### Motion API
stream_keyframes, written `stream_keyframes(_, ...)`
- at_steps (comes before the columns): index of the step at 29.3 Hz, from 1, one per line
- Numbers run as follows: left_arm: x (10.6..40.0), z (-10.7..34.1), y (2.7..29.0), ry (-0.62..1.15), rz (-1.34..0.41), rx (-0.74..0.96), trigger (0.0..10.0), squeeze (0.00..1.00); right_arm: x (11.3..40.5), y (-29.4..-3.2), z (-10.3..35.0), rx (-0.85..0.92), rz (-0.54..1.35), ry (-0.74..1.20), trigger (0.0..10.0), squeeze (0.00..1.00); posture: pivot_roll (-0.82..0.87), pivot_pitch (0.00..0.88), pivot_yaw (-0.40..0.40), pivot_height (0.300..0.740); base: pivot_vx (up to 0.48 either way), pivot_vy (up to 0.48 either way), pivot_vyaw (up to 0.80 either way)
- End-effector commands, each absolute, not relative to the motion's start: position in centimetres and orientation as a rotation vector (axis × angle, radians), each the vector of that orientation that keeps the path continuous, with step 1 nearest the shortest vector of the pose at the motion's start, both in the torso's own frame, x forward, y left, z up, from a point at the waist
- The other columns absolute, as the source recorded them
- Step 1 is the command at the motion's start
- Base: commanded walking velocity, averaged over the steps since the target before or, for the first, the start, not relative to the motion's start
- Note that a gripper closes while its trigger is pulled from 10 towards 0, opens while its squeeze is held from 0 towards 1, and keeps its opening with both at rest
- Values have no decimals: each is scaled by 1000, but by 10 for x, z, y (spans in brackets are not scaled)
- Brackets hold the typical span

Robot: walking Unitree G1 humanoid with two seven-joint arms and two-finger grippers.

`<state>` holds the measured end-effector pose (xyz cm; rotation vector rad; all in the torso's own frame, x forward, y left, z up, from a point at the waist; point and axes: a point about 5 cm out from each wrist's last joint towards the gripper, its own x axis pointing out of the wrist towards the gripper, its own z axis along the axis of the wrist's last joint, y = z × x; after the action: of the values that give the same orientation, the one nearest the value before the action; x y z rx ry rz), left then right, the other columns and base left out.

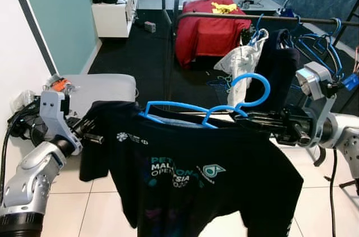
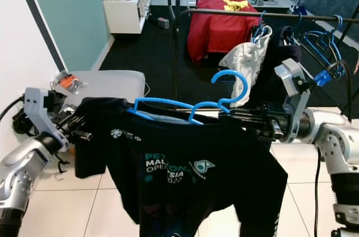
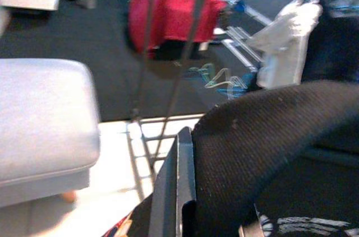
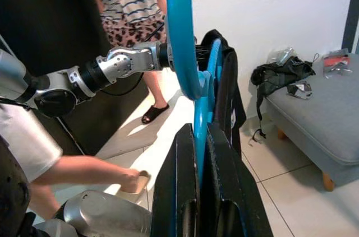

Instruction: Hang hanger

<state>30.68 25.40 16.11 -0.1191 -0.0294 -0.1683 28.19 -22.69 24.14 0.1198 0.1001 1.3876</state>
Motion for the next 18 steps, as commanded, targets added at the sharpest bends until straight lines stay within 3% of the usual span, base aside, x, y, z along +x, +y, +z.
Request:
stream_keyframes(1, 301, 145, 281, 41, 29, -92, 0, 0, 278, -235, 249, 118, 1374, 56, 10000, 0, -82, 0, -25, 740, 0, 0, 0)
stream_keyframes(7, 301, 142, 271, 55, -38, -67, 0, 0, 278, -235, 250, 108, 1364, 39, 10000, 0, -81, 0, -25, 740, 0, 0, 0)
stream_keyframes(10, 299, 136, 250, 85, -158, -31, 0, 0, 279, -233, 252, 111, 1361, 20, 10000, 0, -80, 0, -26, 740, 0, 0, 0)
stream_keyframes(15, 302, 124, 257, 128, -27, -45, 0, 0, 277, -231, 252, 119, 1374, 32, 10000, 0, -87, 0, -23, 740, 0, 0, 0)
stream_keyframes(16, 306, 146, 248, -19, -98, -151, 1608, 0, 275, -232, 246, 104, 1373, 80, 10000, 0, -84, 0, -26, 740, 0, 0, 0)
stream_keyframes(17, 306, 146, 248, -19, -98, -151, 1608, 0, 275, -232, 246, 104, 1373, 80, 10000, 0, -84, 0, -26, 740, 0, 0, 0)
stream_keyframes(18, 302, 176, 227, -185, -292, -241, 3294, 0, 275, -232, 240, 87, 1361, 109, 10000, 0, -83, 0, -25, 740, 0, 0, 0)
